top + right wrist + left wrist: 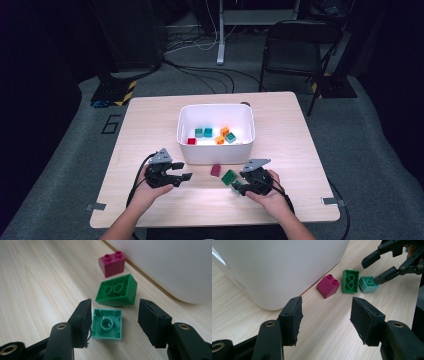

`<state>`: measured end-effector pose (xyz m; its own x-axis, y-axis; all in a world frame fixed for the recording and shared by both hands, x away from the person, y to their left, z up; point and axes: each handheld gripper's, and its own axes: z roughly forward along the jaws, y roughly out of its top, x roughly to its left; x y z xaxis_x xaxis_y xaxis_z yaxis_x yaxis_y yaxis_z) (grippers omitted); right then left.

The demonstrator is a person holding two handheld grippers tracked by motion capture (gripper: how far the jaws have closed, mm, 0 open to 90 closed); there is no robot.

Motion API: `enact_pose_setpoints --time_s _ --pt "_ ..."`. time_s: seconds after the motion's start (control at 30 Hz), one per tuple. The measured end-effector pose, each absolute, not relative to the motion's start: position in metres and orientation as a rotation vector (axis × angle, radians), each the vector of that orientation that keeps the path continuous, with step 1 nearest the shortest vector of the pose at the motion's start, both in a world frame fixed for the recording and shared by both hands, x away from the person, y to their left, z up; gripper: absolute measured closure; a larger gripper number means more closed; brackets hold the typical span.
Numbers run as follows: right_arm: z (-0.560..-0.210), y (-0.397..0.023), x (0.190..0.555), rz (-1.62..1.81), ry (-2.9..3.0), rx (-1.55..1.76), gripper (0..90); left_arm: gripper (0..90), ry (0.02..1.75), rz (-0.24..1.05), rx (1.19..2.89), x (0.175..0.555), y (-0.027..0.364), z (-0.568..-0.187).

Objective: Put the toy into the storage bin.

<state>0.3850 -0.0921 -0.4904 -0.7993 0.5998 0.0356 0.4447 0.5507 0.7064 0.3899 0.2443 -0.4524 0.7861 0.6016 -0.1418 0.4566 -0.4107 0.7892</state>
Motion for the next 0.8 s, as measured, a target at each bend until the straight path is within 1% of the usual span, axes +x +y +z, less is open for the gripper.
enact_pose_setpoints --time_s 0.43,0.63,0.8 --pt "-0.500 -0.089 0.383 1.054 2.611 0.881 43.7 42.7 0.787 0.201 2.076 0.390 0.244 -0.453" --pt "-0.505 -0.089 0.383 1.007 2.636 0.895 48.7 42.7 0.789 0.200 2.076 0.390 0.244 -0.453" --pt "-0.505 -0.089 0.383 0.989 2.623 0.887 55.5 42.7 0.793 0.195 2.076 0.390 0.244 -0.453"
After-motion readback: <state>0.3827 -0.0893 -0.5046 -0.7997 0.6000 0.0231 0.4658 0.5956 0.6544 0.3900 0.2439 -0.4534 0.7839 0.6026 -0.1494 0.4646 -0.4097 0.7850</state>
